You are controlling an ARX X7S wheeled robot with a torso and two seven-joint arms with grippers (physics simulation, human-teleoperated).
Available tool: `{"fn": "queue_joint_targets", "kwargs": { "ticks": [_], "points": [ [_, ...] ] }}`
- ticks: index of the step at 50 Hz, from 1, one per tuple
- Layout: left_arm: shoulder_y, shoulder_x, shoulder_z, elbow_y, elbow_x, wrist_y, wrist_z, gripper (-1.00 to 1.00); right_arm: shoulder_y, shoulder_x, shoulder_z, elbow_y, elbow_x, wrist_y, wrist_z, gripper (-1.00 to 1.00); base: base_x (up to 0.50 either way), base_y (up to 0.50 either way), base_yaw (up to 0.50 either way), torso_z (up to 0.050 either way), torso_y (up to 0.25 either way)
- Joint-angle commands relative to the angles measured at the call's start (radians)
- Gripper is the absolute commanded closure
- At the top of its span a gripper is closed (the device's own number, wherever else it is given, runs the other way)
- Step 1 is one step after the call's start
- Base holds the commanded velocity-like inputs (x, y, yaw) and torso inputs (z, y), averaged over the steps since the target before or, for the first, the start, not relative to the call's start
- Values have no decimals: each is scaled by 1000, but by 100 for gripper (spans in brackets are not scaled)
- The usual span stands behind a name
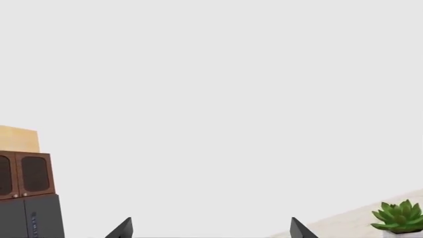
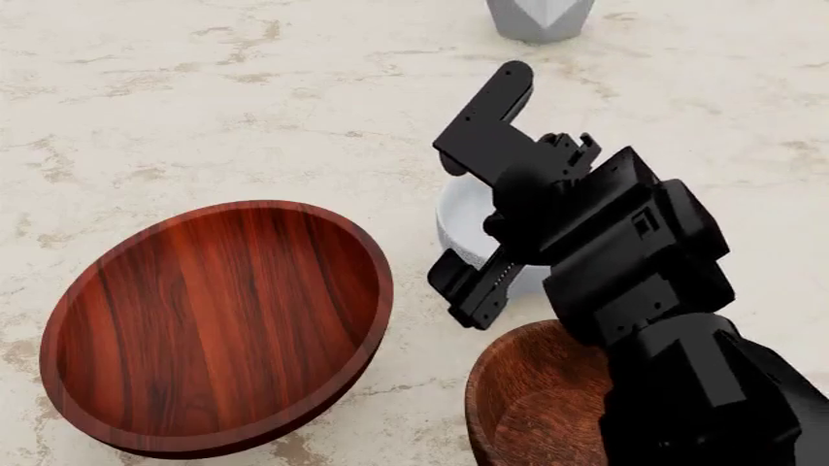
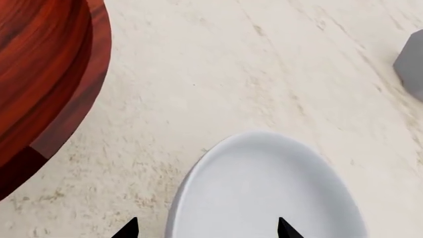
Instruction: Stack the bowls from largest to smallest.
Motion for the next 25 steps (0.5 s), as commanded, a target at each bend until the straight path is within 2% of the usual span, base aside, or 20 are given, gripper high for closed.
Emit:
{"fn": "queue_joint_targets", "kwargs": {
  "ticks": [1, 25],
  "points": [
    [8, 13, -31, -3, 11, 13, 17, -100, 5, -62, 18, 137, -21, -87, -29, -100, 0, 0, 0, 0, 0],
    [16, 8, -32, -8, 8, 20, 14, -100, -17, -71, 36, 147, -59, -90, -38, -100, 0, 0, 0, 0, 0]
  ]
}}
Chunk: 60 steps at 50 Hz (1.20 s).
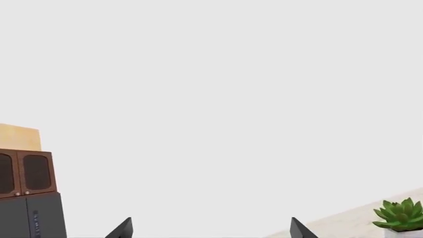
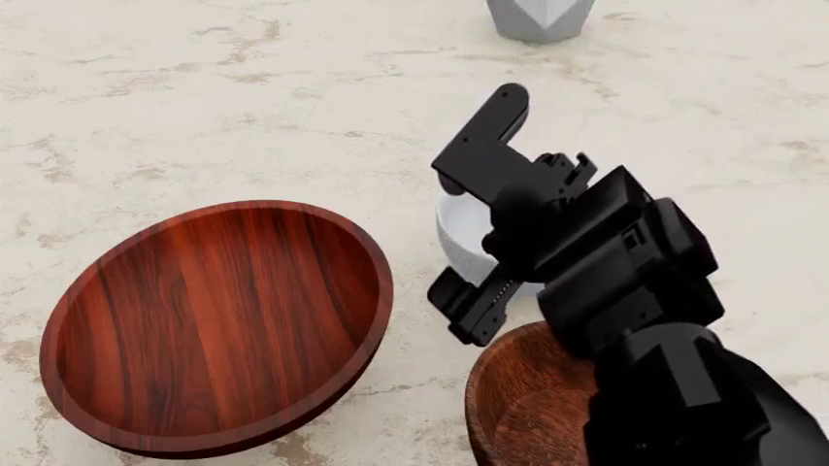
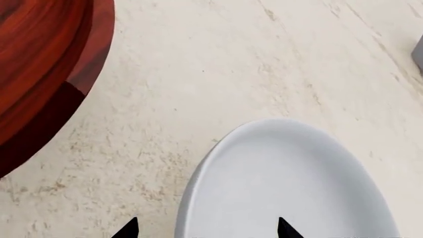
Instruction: Stack the bowls from largest to smallest.
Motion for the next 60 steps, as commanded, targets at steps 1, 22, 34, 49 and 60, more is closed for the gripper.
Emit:
{"fn": "queue_joint_targets", "kwargs": {
  "ticks": [1, 22, 34, 49, 60],
  "points": [
    [6, 14, -28, -6, 12, 14, 17, -100, -9, -27, 30, 21, -34, -12, -26, -100, 0, 0, 0, 0, 0],
    [27, 14, -32, -18, 11, 37, 14, -100, -20, -31, 61, 21, -75, -21, -26, 100, 0, 0, 0, 0, 0],
    [22, 13, -31, -14, 8, 31, 11, -100, 17, -32, 93, 21, -82, -24, -10, 100, 0, 0, 0, 0, 0],
    [11, 12, -26, -8, 3, 21, 9, -100, 74, 26, 146, -206, -52, 67, 8, 100, 0, 0, 0, 0, 1],
    [-1, 12, -24, -7, -1, 11, 6, -100, 27, 168, 156, -738, -7, 334, -11, 100, 0, 0, 0, 0, 1]
  ]
}}
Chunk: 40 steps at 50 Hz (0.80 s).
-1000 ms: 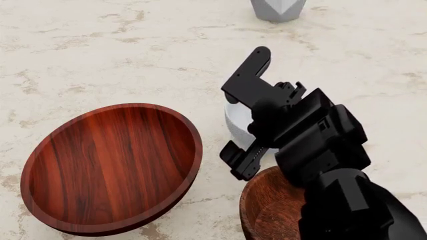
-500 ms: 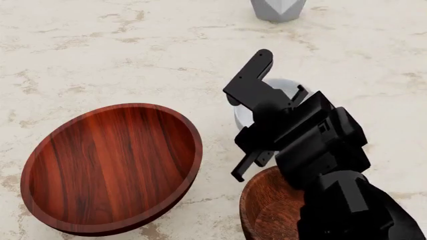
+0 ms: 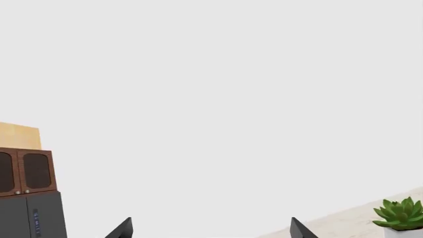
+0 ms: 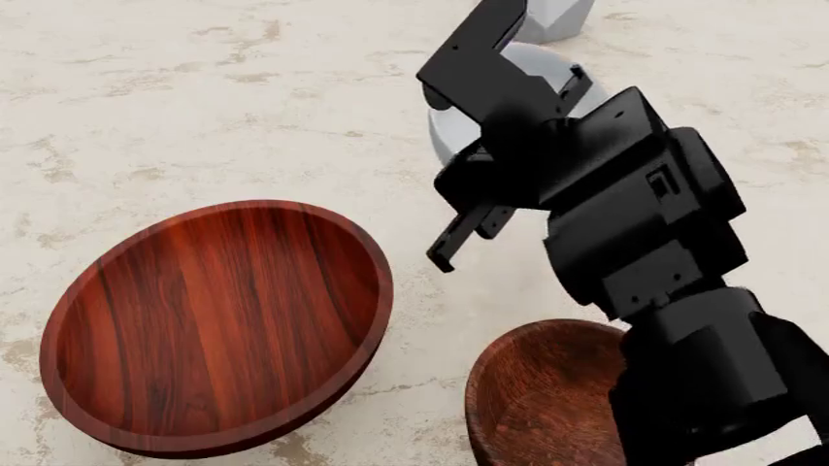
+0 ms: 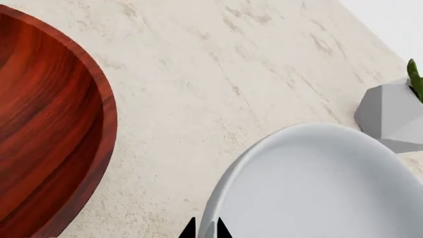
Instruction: Stack the bowls from largest to smallest.
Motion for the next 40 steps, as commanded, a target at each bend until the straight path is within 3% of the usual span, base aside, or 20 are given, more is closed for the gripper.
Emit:
{"fn": "queue_joint_targets", "kwargs": {
  "ticks": [1, 24, 40],
  "points": [
    [-7, 16, -22, -3, 11, 3, 16, -100, -13, 91, 42, -448, 13, 188, -35, 100, 0, 0, 0, 0, 10],
    [-21, 18, -19, 2, 3, 1, 14, -100, -70, 135, 21, -940, 107, 414, -68, 100, 0, 0, 0, 0, 1],
    [1, 8, -33, 11, -4, 5, 15, -100, -85, 51, -12, -987, 140, 447, -68, 100, 0, 0, 0, 0, 1]
  ]
}}
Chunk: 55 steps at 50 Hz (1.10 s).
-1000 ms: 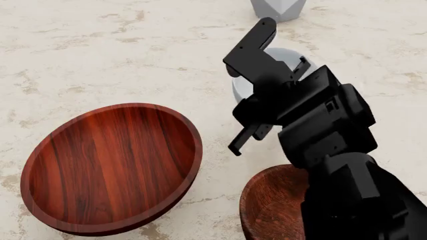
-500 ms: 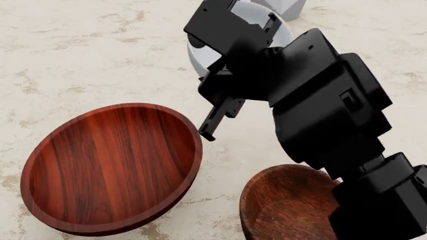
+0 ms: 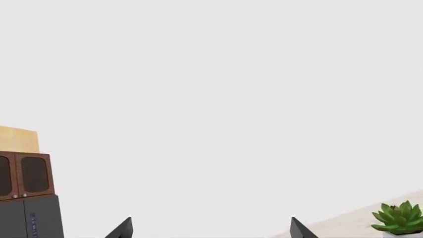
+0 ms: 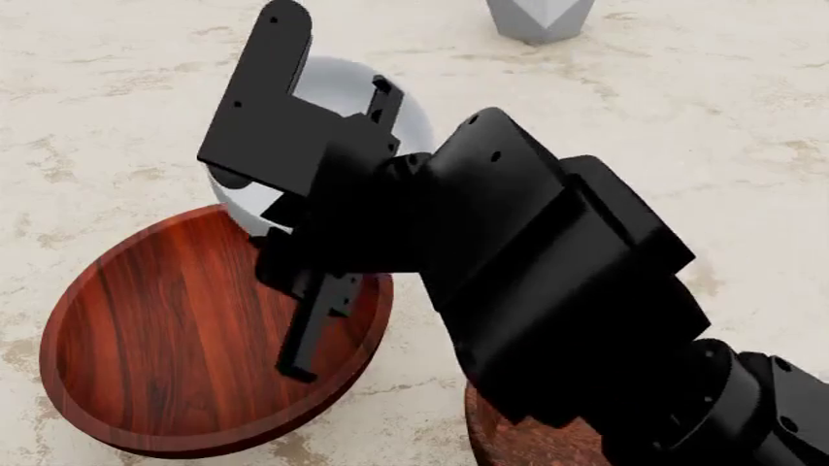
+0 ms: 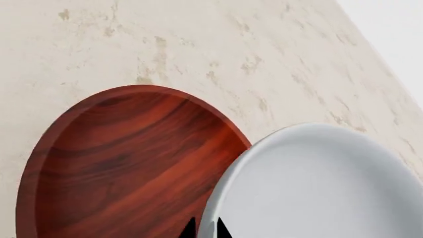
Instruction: Stack the bowls from largest to smallest.
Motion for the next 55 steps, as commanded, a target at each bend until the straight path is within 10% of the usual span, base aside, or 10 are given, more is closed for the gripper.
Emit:
{"fn": "queue_joint_targets", "kwargs": {
  "ticks": [1, 40, 55],
  "points": [
    [10, 9, -39, 12, 5, -1, 18, -100, -3, -70, 12, -63, -8, 14, -19, 100, 0, 0, 0, 0, 0],
    [51, -29, -90, 58, -16, -28, 21, -100, 11, -276, -147, 246, -38, -97, -16, 100, 0, 0, 0, 0, 1],
    [76, -30, -115, 53, -21, -7, 21, -100, 157, -302, -292, 486, 225, -145, 36, 100, 0, 0, 0, 0, 1]
  ]
}}
